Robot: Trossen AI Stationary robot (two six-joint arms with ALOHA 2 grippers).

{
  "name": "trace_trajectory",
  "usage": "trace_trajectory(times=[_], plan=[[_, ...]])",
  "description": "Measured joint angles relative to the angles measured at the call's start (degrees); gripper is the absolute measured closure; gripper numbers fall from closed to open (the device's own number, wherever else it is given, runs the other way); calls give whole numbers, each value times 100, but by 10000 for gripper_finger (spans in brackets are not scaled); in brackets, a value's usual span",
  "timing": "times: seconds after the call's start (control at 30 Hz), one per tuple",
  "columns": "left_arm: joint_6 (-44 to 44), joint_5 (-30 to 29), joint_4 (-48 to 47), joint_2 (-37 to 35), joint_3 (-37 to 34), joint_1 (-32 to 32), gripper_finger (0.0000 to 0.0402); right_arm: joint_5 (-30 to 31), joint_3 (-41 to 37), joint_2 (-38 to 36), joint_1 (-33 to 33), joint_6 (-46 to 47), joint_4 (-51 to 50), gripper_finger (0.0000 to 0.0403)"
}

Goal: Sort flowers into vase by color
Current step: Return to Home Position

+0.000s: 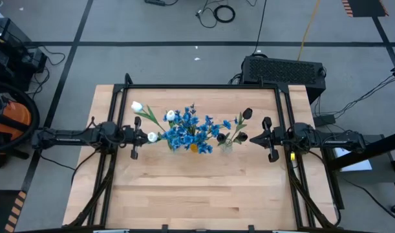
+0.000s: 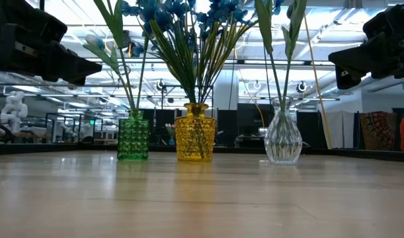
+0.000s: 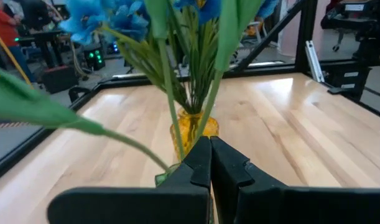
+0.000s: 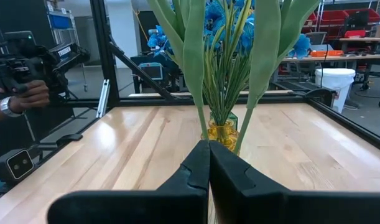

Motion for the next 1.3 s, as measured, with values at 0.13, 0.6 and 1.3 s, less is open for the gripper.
trace_trajectory(times=[0.13,0.6,1.3], plan=[[-113,4,-399,-384,0,59,399,-4,0,0,0,2,0,403],[-94,-382,-667,-1105,-2,53,400,-28,0,2,0,2,4,403],[-241,-235,-687,-1111,0,53,401,-28,-2,2,0,2,4,403]])
